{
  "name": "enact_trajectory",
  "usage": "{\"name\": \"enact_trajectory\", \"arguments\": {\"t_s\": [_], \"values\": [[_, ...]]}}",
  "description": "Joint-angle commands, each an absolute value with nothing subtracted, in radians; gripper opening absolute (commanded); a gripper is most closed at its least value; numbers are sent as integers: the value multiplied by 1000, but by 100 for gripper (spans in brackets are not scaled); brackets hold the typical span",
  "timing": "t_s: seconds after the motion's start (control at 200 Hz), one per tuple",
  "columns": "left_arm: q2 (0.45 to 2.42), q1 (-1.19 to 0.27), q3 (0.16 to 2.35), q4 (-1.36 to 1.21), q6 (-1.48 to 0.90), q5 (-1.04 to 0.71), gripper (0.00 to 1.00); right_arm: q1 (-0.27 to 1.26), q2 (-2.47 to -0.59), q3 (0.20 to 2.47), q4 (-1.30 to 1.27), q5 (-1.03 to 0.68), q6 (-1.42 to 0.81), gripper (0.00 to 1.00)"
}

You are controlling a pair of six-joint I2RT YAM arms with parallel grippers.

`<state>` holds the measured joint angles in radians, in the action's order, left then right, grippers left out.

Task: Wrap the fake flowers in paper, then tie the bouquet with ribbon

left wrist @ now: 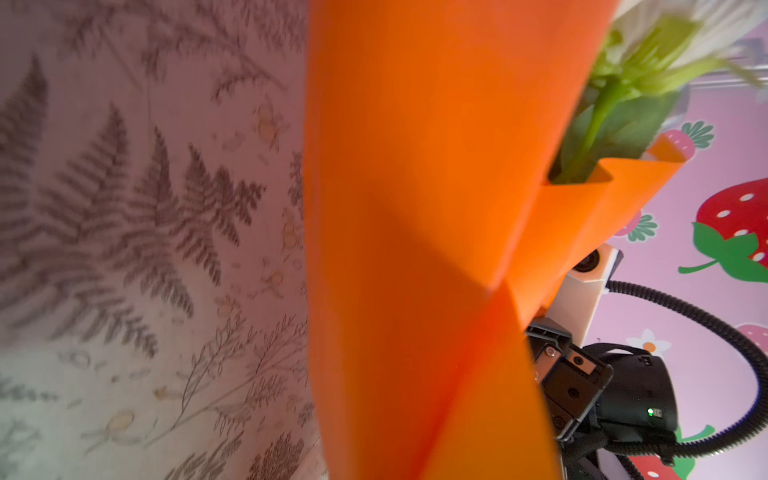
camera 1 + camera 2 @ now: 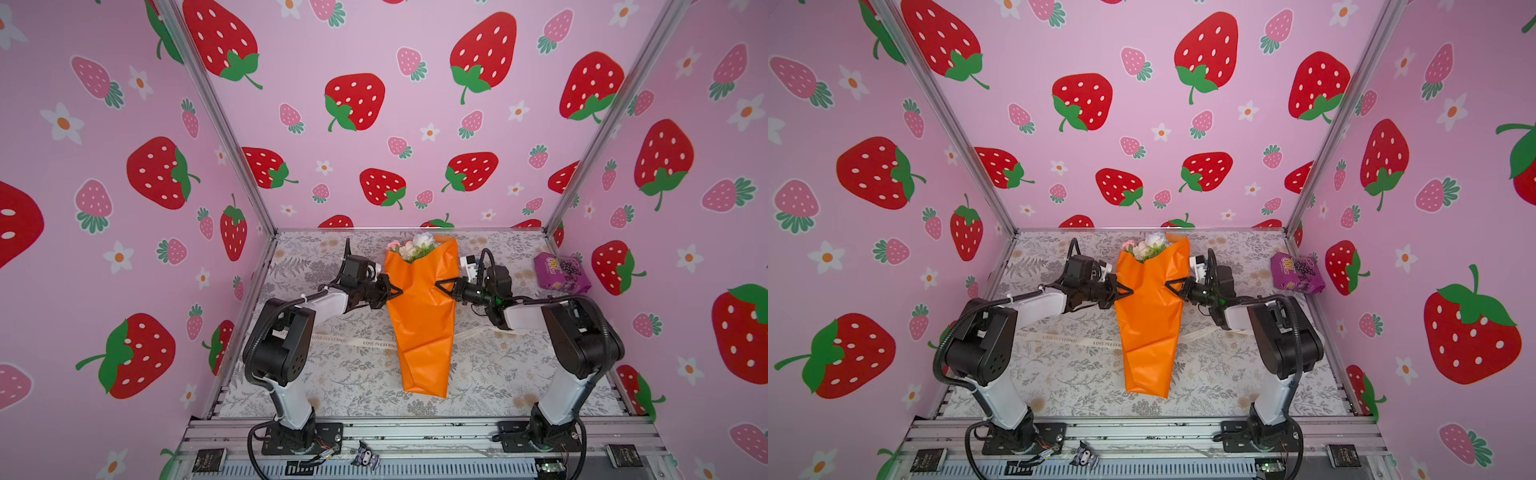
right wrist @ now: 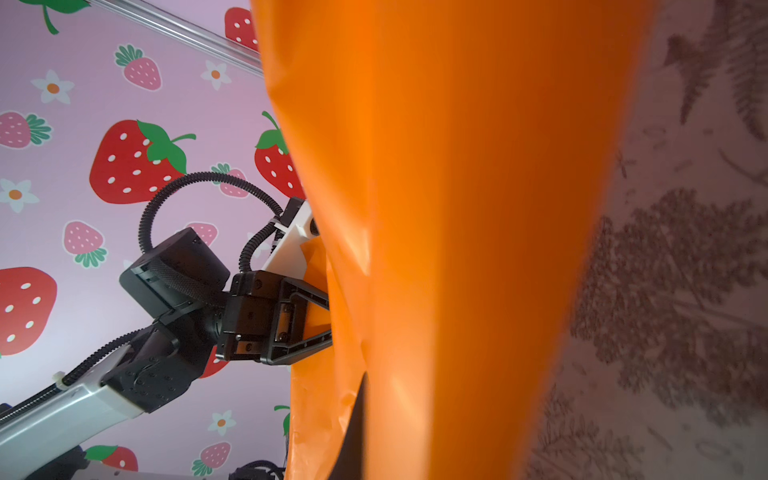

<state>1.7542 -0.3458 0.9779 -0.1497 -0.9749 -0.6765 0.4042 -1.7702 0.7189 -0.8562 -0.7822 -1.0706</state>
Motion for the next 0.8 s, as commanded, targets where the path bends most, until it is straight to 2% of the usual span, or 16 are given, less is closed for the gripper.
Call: {"name": "enact_trajectory", "arguments": {"t_s": [0.0, 0.26, 0.43, 0.795], "values": [[1693, -360, 898, -204, -988, -595, 0, 430, -1703, 618, -914, -734, -1055, 0], [1733, -406, 802, -288, -977, -544, 0, 439, -1759, 483, -1010, -701, -1034, 1], [1798, -407, 792, -365, -981, -513, 0, 435, -1874, 529, -1022, -703, -991, 0], [1919, -397, 905, -332, -923, -463, 0, 383, -2014, 644, -989, -706, -949, 0]]}}
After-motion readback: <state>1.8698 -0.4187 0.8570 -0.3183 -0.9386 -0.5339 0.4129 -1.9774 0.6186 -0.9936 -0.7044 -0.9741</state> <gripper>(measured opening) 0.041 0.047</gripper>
